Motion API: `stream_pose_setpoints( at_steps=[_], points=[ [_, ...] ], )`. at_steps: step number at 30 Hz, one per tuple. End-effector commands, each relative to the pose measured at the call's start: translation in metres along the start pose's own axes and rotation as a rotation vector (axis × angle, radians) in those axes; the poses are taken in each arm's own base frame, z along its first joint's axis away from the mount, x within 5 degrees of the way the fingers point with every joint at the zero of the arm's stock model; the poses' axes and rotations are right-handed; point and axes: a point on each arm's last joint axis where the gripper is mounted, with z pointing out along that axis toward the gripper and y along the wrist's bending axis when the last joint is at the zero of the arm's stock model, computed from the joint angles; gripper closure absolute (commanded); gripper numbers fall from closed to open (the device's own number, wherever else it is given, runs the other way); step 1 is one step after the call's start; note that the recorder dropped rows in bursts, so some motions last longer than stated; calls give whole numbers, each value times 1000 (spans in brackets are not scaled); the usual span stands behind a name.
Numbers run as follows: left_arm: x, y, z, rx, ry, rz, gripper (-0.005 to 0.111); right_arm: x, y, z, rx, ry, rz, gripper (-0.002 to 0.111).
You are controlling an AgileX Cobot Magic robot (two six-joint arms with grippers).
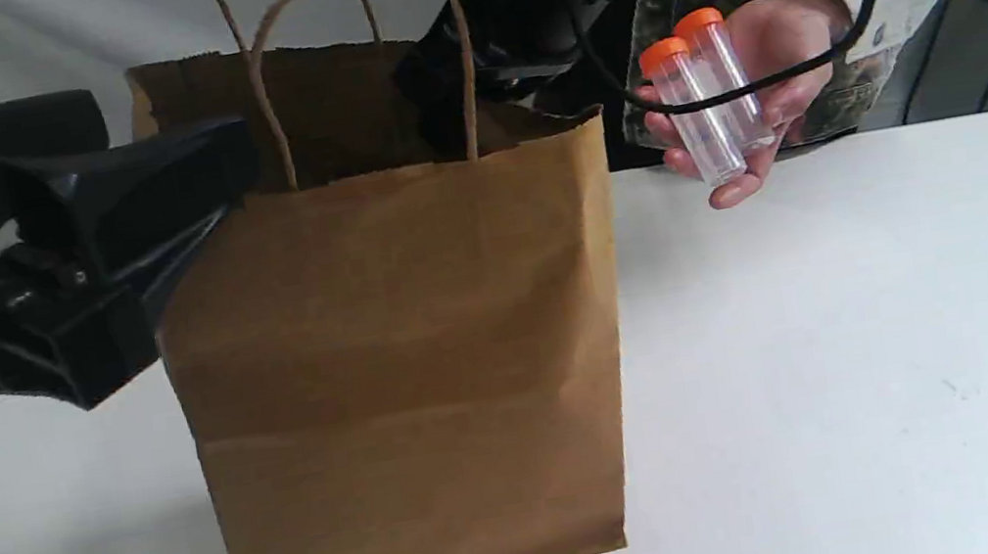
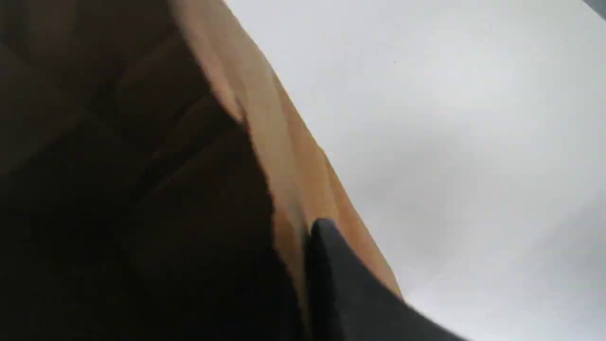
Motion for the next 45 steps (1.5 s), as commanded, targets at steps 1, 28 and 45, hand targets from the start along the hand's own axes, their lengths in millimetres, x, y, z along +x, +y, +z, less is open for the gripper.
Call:
stream_pose_setpoints(
  at_steps=[1,28,45],
  points=[
    [-2,-9,1,65,-13,48,34,5,2,4,-19,17,18,108],
    [-10,5,51,-92,128,81,107,13,-8,2,107,86,78,108],
    [-77,-12,104,45,343,224,107,18,-21,-1,252,126,204,108]
  ],
)
